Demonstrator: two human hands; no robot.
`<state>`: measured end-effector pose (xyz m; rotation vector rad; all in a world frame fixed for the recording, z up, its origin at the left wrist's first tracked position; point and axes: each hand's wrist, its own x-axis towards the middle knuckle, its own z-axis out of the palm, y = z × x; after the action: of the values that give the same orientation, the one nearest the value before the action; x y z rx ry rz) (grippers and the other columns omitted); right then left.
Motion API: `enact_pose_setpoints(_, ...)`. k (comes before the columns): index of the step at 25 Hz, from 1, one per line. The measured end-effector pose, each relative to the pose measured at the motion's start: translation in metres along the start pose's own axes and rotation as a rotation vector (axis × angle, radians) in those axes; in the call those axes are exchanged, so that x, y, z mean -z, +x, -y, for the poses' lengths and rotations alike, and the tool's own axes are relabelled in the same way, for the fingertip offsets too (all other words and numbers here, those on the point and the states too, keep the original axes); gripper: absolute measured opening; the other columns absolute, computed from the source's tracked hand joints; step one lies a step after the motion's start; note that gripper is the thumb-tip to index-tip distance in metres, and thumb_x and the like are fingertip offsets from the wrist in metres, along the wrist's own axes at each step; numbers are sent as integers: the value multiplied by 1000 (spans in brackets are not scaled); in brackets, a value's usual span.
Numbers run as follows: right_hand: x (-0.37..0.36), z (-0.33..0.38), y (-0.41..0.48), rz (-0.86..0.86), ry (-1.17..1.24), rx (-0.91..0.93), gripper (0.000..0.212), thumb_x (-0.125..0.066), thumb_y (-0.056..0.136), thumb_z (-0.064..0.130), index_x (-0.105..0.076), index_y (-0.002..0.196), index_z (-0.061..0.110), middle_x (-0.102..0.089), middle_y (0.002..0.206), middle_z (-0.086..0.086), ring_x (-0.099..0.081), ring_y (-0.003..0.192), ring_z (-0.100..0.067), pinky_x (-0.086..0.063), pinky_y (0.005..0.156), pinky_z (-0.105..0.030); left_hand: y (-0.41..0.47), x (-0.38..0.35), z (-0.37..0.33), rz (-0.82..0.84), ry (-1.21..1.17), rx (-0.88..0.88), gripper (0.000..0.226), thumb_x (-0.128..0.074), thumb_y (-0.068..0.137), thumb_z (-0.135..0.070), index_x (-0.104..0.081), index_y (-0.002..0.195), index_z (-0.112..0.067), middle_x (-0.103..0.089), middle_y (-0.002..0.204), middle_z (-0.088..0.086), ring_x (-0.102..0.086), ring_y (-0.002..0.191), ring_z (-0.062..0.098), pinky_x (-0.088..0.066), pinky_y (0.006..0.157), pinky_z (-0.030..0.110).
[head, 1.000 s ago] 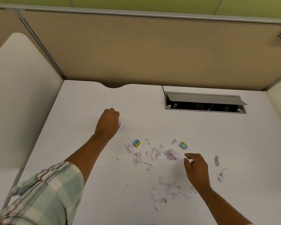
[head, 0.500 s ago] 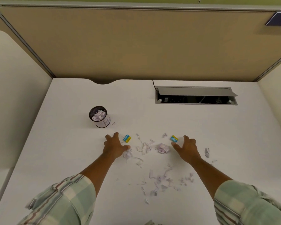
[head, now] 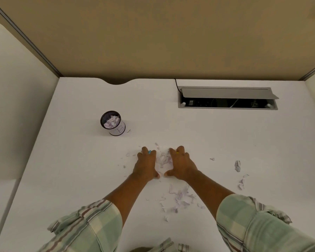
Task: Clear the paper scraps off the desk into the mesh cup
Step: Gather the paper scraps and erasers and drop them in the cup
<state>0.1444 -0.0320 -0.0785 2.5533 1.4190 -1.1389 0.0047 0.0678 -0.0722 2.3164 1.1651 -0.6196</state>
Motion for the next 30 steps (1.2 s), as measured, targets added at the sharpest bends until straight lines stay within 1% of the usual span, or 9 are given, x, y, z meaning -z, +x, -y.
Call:
enact_pose_setpoints(4, -8, 12, -5, -73, -23, 57, 73, -81, 82, 34, -42, 143, 18, -39, 133, -11, -57, 111, -32, -58, 89, -42, -8, -14, 7, -85, -95, -127, 56, -79, 84, -17, -54, 135, -14, -45, 126, 9, -57, 112, 25, -56, 91, 29)
enact_pose_setpoints(7, -12, 22, -9, -107, 53, 82, 47, -72, 92, 28, -55, 134, 15, -47, 125, -10, -63, 103, -27, -58, 92, -35, -16, -21, 14, -117, -272, -103, 26, -64, 98, -21, -62, 120, -7, -55, 107, 3, -62, 98, 19, -53, 78, 16)
enact_pose_setpoints(11, -22, 33, -12, -100, 206, 69, 29, -64, 98, 31, -64, 119, 11, -48, 102, 2, -55, 83, -12, -45, 77, -18, -25, -32, 15, -185, -463, -35, 21, -66, 97, -26, -73, 100, -7, -69, 91, 5, -61, 82, 12, -44, 75, 15)
enact_pose_setpoints(14, -26, 32, -15, -96, 330, 56, 26, -71, 93, 28, -72, 111, 9, -62, 101, -3, -61, 92, -17, -43, 79, -19, -27, -30, 19, -182, -607, -24, 14, -71, 93, -12, -76, 86, 0, -75, 83, 15, -59, 72, 14, -50, 71, 28)
enact_pose_setpoints(16, -26, 29, -16, -111, 402, 66, 19, -78, 88, 24, -80, 101, 11, -71, 99, -6, -62, 89, -17, -45, 77, -21, -29, -28, 24, -201, -630, -55, 10, -75, 89, -9, -78, 85, -1, -76, 82, 14, -61, 73, 15, -55, 73, 33)
enact_pose_setpoints(20, -24, 25, -18, -130, 515, 106, 8, -82, 80, 17, -84, 88, 17, -75, 77, 5, -60, 60, -1, -45, 62, -15, -36, -22, 28, -212, -685, -8, 17, -80, 85, -16, -80, 99, -7, -79, 94, 8, -70, 84, 21, -58, 81, 28)
enact_pose_setpoints(23, -19, 33, -21, -122, 640, 73, 12, -84, 80, 17, -83, 92, 19, -79, 83, 1, -68, 63, -9, -63, 70, -30, -42, -13, 33, -236, -728, 13, 23, -83, 82, -18, -80, 104, -11, -78, 95, 4, -70, 84, 22, -57, 78, 22)
enact_pose_setpoints(26, -5, 50, -23, -142, 749, 85, 16, -87, 80, 19, -83, 94, 16, -78, 84, -1, -73, 67, -22, -65, 73, -42, -45, 4, 45, -282, -776, 1, 24, -87, 78, -24, -81, 101, -18, -73, 82, -5, -62, 70, 10, -46, 63, 8)
enact_pose_setpoints(30, 27, 85, -17, -149, 901, 127, 18, -88, 77, 16, -82, 94, 14, -76, 85, -5, -71, 67, -19, -65, 75, -49, -45, 45, 69, -356, -847, -63, 22, -89, 75, -26, -79, 88, -40, -69, 68, -15, -57, 63, 5, -47, 56, 13)
